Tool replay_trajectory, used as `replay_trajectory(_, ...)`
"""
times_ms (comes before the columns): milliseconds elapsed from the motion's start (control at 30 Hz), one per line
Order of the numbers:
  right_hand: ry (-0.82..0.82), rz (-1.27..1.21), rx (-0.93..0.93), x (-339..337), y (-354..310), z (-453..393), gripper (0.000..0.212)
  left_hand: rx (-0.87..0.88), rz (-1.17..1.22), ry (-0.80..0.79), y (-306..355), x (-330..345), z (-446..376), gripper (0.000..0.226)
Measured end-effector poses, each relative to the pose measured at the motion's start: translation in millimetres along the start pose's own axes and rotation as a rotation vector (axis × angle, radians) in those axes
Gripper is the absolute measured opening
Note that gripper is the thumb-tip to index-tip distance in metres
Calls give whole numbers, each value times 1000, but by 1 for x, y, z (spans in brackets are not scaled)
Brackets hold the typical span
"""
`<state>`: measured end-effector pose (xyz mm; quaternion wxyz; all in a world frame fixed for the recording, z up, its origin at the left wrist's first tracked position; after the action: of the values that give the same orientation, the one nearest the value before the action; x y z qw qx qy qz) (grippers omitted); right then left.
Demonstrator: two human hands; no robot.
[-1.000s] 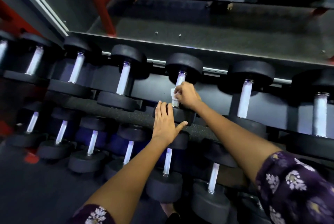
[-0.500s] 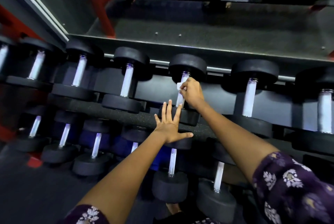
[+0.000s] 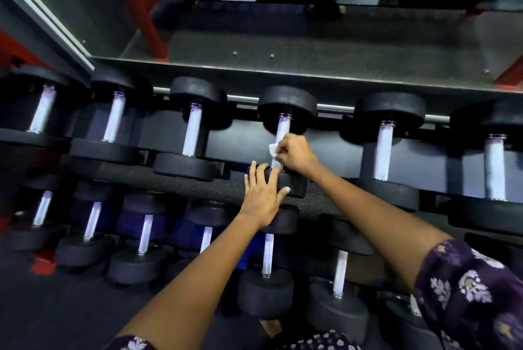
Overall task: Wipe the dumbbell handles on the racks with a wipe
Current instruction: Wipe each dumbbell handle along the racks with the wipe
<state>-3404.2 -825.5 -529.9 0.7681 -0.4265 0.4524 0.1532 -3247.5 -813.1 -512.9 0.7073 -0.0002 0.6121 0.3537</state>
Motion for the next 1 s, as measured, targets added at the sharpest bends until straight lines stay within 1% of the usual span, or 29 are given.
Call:
replay_trajectory(33, -4, -36, 21, -3, 2, -4, 9, -15, -22, -17, 3, 0, -1, 61)
replay_trajectory(100, 20, -193, 112, -11, 0, -15, 5, -42, -78, -71, 6, 0, -2, 62)
replay_trajectory(167, 100, -285, 173, -16, -3, -19, 7, -48, -92, -112, 6, -2, -3, 63)
replay_trajectory(233, 113, -212, 132, -13, -5, -11, 10, -49, -56, -153, 5, -4, -4, 63)
replay_trajectory(300, 42, -71, 41, -5, -1, -3, 11, -50, -36, -189, 2, -5, -6, 64)
replay_trajectory(367, -26, 0, -4, -4, 5, -1, 13, -52, -35, -227, 1, -7, -8, 65)
replay_trajectory(433, 8, -16, 3, -12, 5, -11, 15, -58, -34, -263, 2, -9, -10, 66)
replay_trajectory(533, 148, -45, 73, -20, -2, -22, 17, -73, -44, -284, 5, -10, -10, 65)
replay_trajectory(567, 154, -49, 75, -17, -4, -21, 17, -78, -48, -285, 4, -11, -10, 65)
replay_trajectory(600, 131, -43, 48, -14, -5, -17, 17, -79, -47, -283, 4, -11, -10, 65)
replay_trajectory(700, -28, 9, -81, 2, 1, 7, 15, -82, -38, -285, 4, -11, -9, 66)
replay_trajectory(767, -63, -22, -68, 0, 7, 7, 15, -78, -32, -277, 4, -9, -8, 66)
replay_trajectory(867, 37, -114, 32, -16, 7, -19, 14, -66, -28, -271, 3, -10, -8, 65)
replay_trajectory(933, 124, -153, 52, -23, 7, -29, 14, -72, -27, -271, 4, -10, -9, 67)
replay_trajectory(1000, 104, -97, 10, -16, 6, -24, 16, -98, -64, -302, 6, -10, -9, 77)
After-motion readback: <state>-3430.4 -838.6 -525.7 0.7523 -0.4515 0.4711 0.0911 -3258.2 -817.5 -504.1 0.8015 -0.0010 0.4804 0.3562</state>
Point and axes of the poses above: each hand's wrist, its own z-axis away from the middle knuckle, its own x-axis out of the palm, y = z × x, the point moved 1 cm from there along -z, towards the middle knuckle, and after that the axes turned 12 degrees about x, right-handed, at the moved point
